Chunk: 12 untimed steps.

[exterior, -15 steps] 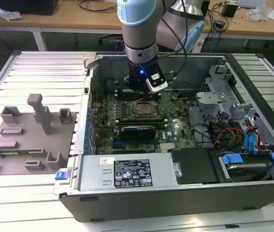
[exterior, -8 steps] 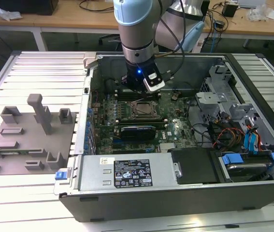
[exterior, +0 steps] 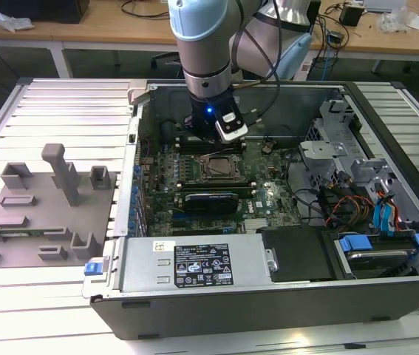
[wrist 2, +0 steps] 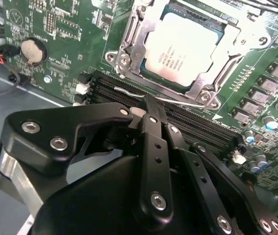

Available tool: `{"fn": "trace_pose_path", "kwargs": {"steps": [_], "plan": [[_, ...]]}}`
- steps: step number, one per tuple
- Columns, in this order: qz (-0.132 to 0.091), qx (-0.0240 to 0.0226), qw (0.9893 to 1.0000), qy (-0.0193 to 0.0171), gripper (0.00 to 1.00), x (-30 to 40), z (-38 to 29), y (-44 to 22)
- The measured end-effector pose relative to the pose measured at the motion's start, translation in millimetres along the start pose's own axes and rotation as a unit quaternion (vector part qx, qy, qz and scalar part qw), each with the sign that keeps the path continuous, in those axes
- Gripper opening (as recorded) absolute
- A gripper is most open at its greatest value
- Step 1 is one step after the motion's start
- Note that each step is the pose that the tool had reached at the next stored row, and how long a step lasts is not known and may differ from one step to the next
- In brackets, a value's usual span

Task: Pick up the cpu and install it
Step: 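Install the first cpu locking lever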

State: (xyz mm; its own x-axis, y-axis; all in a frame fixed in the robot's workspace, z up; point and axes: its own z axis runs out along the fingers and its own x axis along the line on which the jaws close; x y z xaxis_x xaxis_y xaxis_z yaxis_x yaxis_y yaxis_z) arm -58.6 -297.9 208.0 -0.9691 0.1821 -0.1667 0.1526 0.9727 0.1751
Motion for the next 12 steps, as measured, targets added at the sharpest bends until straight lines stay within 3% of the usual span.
{"fn": "trace_pose_path", "kwargs": {"steps": [6,12], "plan": [[0.046,0.0079,0.9989,-0.0083,0.11,0.7,3.9,-0.7],[0.086,0.0148,0.996,-0.0156,0.11,1.1,6.3,-0.8]]}}
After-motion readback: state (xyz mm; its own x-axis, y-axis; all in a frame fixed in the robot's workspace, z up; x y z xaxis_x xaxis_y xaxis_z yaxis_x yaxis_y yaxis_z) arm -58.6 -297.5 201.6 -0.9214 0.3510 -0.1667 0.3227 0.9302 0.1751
